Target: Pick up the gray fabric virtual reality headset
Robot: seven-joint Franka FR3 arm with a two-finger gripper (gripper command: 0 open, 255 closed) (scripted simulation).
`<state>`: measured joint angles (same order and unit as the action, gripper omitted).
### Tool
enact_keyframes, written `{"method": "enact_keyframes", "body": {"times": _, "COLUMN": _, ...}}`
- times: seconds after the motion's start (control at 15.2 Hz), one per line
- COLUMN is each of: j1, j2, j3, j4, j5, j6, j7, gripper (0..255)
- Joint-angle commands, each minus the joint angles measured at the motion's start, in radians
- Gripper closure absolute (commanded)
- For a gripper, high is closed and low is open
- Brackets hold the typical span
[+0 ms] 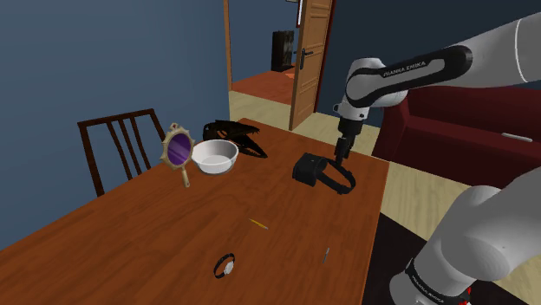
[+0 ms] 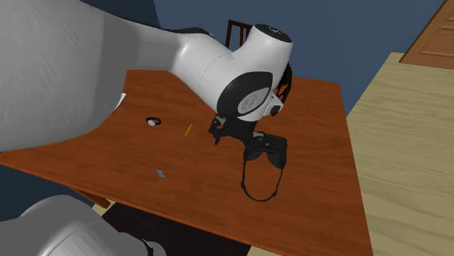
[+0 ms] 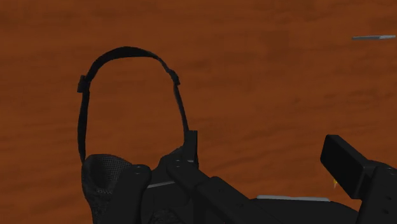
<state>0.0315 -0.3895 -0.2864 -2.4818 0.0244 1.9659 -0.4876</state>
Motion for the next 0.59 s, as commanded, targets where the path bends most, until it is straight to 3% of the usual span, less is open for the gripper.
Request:
{"method": "enact_keyframes", "body": {"times": 0.0, "j1": 0.012, "j2": 0.078, "j3": -0.028, "j4": 0.017, "j5": 0.022, "j6": 0.059, "j7": -0.067, "gripper": 0}}
{"method": "enact_keyframes", "body": {"times": 0.4, "j1": 0.038, "j2": 0.334, "j3": -0.092, "j4": 0.108, "j5": 0.145, "j6": 0.193, "j7": -0.293, "gripper": 0}}
{"method": "enact_keyframes", "body": {"times": 0.53, "j1": 0.036, "j2": 0.351, "j3": -0.091, "j4": 0.107, "j5": 0.156, "j6": 0.209, "j7": -0.305, "gripper": 0}}
